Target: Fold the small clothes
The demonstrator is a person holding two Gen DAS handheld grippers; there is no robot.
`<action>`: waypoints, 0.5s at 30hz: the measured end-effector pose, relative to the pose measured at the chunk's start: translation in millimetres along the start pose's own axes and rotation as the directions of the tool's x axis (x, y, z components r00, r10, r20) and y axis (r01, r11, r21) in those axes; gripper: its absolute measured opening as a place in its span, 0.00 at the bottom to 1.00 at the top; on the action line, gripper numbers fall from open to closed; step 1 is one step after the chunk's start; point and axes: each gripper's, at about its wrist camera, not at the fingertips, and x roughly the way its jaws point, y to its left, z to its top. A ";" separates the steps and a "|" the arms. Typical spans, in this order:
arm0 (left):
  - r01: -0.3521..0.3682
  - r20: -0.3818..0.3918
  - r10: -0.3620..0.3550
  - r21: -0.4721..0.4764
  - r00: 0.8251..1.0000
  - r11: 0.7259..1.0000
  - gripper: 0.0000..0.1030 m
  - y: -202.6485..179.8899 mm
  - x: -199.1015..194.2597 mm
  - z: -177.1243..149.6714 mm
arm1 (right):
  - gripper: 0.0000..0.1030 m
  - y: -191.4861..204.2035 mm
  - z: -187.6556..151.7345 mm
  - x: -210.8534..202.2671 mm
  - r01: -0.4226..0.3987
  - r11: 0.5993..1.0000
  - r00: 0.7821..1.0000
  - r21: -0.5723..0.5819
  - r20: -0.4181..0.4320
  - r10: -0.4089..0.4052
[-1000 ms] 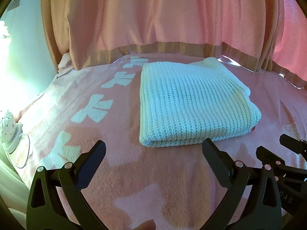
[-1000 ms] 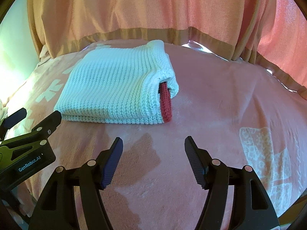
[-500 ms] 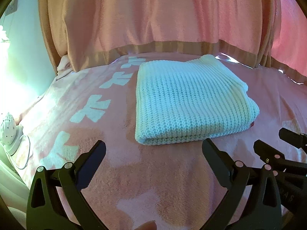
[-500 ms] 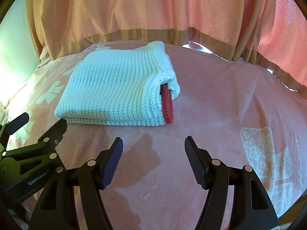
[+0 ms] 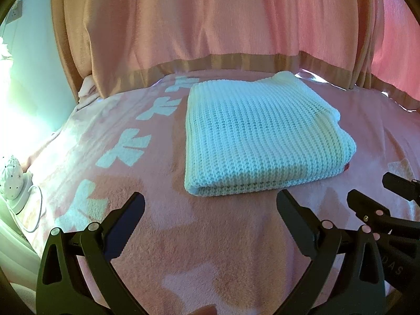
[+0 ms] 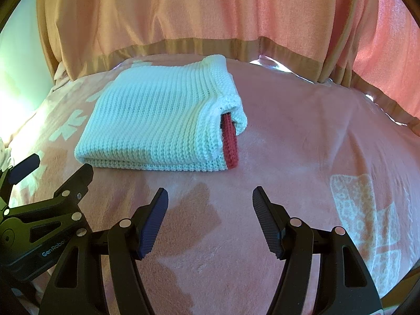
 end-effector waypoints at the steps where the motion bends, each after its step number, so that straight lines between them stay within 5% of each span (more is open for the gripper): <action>1: -0.001 0.000 0.001 0.000 1.000 1.000 0.95 -0.5 0.0 -0.3 | 0.63 0.7 -0.4 0.0 0.001 1.000 1.000 0.001 0.000 -0.001; 15: -0.003 0.006 0.003 -0.012 1.000 1.000 0.95 -3.0 -0.9 -3.2 | 0.63 -0.3 -0.2 0.1 0.003 1.000 1.000 0.001 -0.001 -0.003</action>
